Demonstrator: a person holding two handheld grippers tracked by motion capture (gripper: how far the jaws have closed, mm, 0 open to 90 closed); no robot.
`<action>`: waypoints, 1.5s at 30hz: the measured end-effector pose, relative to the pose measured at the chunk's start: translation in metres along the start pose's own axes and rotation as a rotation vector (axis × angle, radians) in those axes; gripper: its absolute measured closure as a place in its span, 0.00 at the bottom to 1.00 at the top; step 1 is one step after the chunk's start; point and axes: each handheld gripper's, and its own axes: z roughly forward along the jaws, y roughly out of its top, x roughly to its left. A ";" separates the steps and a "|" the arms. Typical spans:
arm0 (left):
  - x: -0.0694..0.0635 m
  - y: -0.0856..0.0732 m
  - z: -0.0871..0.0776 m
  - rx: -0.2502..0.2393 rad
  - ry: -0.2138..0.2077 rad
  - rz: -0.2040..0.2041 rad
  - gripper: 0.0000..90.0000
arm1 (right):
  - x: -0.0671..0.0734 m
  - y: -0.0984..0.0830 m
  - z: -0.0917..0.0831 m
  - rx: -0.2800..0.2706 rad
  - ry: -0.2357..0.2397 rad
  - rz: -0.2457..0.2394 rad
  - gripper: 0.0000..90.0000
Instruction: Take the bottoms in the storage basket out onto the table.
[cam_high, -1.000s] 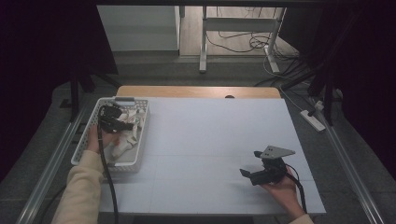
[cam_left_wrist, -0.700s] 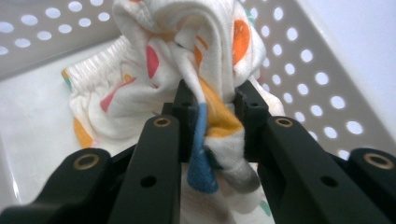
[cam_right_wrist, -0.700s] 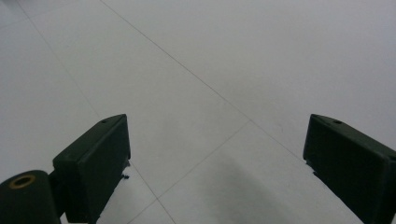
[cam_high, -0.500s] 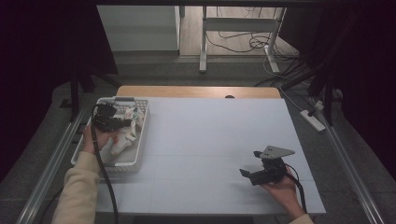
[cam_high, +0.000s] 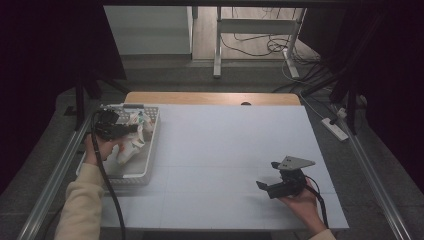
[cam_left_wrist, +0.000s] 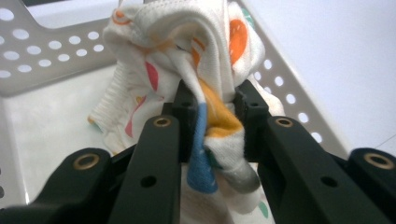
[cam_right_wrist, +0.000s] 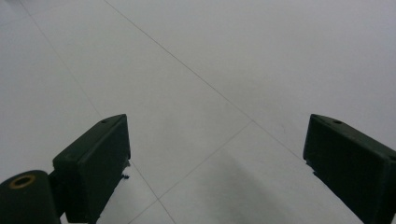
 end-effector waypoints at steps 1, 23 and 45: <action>-0.001 0.000 -0.001 -0.002 -0.003 0.002 0.83 | 0.000 0.000 0.000 -0.001 -0.001 -0.001 0.08; -0.010 0.007 -0.027 -0.112 -0.029 0.011 0.83 | -0.001 0.000 0.001 -0.001 0.005 0.003 0.08; -0.013 0.008 -0.050 -0.209 -0.087 -0.005 0.83 | -0.001 0.000 0.001 -0.003 0.006 0.005 0.08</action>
